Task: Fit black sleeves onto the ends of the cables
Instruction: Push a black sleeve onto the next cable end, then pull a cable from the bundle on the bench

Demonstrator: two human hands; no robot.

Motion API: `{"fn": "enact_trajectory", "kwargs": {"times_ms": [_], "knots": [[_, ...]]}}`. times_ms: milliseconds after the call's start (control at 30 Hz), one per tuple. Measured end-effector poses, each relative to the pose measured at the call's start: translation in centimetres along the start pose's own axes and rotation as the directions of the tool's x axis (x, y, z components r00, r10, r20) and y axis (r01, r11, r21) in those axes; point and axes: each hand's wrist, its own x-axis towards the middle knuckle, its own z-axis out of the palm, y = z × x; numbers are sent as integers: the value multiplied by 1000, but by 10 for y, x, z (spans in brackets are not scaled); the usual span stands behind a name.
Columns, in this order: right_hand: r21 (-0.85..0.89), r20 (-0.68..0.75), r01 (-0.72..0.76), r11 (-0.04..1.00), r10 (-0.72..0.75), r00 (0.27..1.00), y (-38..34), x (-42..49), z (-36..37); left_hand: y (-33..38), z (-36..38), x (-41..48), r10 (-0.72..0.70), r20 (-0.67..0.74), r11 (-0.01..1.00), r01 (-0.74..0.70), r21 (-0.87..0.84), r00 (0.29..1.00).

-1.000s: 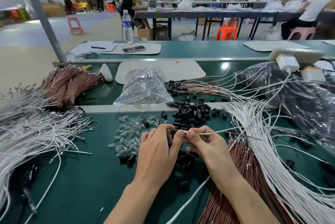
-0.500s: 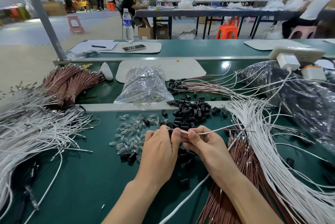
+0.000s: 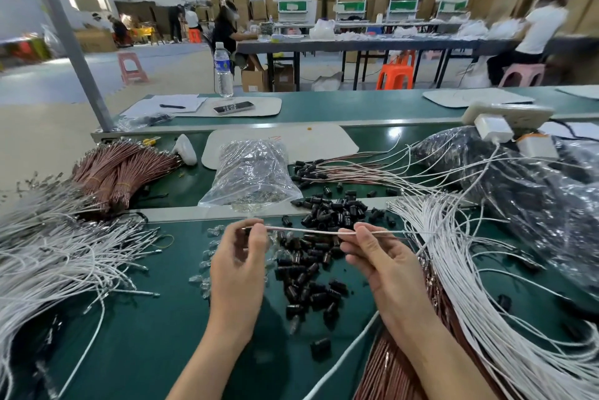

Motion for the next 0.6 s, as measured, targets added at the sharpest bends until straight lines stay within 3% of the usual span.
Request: {"fn": "enact_trajectory", "kwargs": {"times_ms": [67, 200, 367, 433, 500, 600], "knots": [[-56, 10, 42, 998, -42, 999, -6, -2, 3, 8, -7, 6, -49, -32, 993, 45, -111, 998], [-221, 30, 187, 957, -185, 982, -37, 3, 12, 30, -12, 15, -159, 35, 922, 161, -352, 987], [-369, 121, 329, 869, -307, 944, -104, 46, 32, 59, 14, 61, -170, 104, 878, 199, -436, 980], [-385, 94, 271, 882, -255, 962, -125, 81, 35, 70, 38, 92, -183, 120, 890, 216, -402, 976], [-387, -4, 93, 918, -103, 995, -137, 114, 31, 76, 64, 121, -226, 156, 923, 262, -281, 962], [-428, -146, -194, 883, 145, 979, -121, 132, -1, 65, 88, 135, -358, 195, 933, 345, 98, 913]]}}
